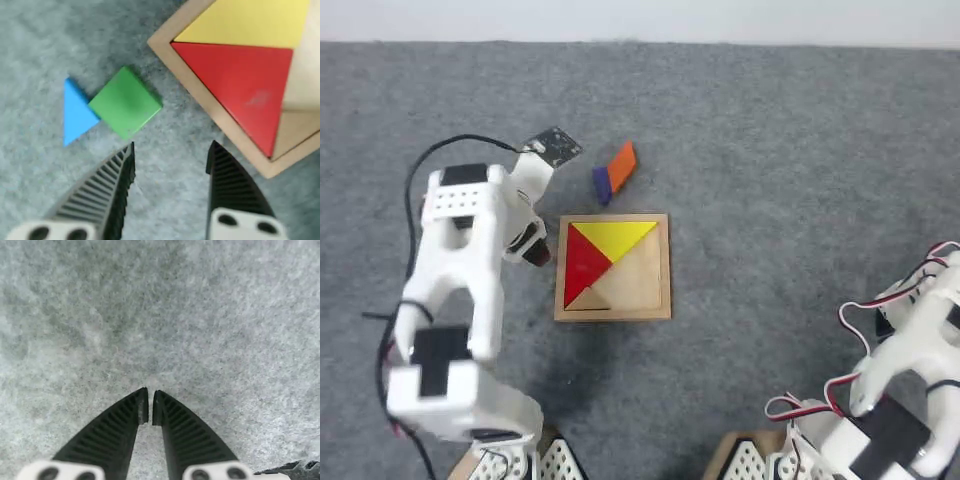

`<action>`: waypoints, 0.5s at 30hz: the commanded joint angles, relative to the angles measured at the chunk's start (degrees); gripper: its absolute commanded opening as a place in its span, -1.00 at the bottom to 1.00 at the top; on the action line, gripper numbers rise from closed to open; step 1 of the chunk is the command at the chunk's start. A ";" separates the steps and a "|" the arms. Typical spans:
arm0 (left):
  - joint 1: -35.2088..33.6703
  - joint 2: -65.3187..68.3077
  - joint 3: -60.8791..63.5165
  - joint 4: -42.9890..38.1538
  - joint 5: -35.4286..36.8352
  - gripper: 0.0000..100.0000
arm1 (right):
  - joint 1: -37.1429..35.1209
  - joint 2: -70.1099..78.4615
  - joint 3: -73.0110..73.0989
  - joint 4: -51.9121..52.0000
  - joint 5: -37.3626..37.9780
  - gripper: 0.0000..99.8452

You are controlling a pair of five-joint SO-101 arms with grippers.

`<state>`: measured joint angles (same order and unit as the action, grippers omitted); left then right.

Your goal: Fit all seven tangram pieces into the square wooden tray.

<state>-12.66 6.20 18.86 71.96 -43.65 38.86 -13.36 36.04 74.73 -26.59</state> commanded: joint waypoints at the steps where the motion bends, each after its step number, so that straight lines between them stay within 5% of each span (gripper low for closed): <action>1: -1.58 7.74 -9.10 0.26 -4.57 -0.54 | -0.92 -2.95 -2.73 0.13 0.70 -0.94; 15: -3.60 21.54 -22.02 2.90 -4.40 -0.54 | -1.01 -2.77 -2.64 -1.10 0.70 -0.94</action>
<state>-16.44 28.79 -0.57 72.22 -47.52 38.86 -13.36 36.04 74.46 -26.59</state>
